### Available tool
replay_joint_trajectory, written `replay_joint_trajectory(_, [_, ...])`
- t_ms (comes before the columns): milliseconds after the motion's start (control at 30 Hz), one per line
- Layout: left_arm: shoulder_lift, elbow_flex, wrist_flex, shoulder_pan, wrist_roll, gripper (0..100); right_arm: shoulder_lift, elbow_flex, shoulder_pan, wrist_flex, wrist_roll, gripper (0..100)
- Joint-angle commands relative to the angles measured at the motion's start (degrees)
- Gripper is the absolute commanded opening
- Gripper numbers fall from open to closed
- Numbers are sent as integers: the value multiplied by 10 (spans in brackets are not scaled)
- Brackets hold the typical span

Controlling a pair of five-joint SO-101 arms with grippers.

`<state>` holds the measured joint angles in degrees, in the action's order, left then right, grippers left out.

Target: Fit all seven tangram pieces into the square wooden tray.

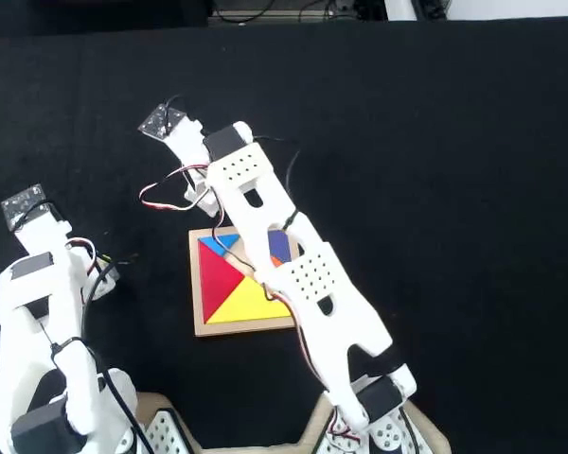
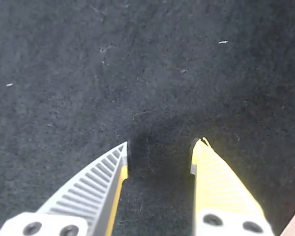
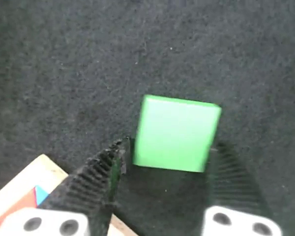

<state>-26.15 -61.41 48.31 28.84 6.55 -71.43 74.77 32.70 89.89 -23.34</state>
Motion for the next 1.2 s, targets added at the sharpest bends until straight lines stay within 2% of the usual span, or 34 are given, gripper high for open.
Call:
replay_joint_trajectory(0, [-2, 0, -5, -7, -2, 210, 4, 26, 10, -5, -12, 148])
replay_joint_trajectory(267, [-2, 0, -4, -7, -3, 210, 2, 24, -1, 9, -24, 116])
replay_joint_trajectory(467, [-2, 0, -4, -17, -4, 210, 22, 77, -28, 66, -32, 18])
replay_joint_trajectory(600, [-1, 0, -4, -26, -4, 209, 39, 148, -29, 114, -30, 15])
replay_joint_trajectory(700, [-1, 0, -4, -25, -5, 209, 56, 131, -39, 114, -30, 15])
replay_joint_trajectory(867, [-1, 0, -4, -25, -5, 209, 148, -5, -47, 115, -27, 14])
replay_joint_trajectory(1033, [-1, 0, -4, -25, -5, 209, 336, -228, -54, 113, -26, 11])
replay_joint_trajectory(1167, [-1, 0, -4, -25, -5, 209, 502, -424, -53, 104, 4, 11])
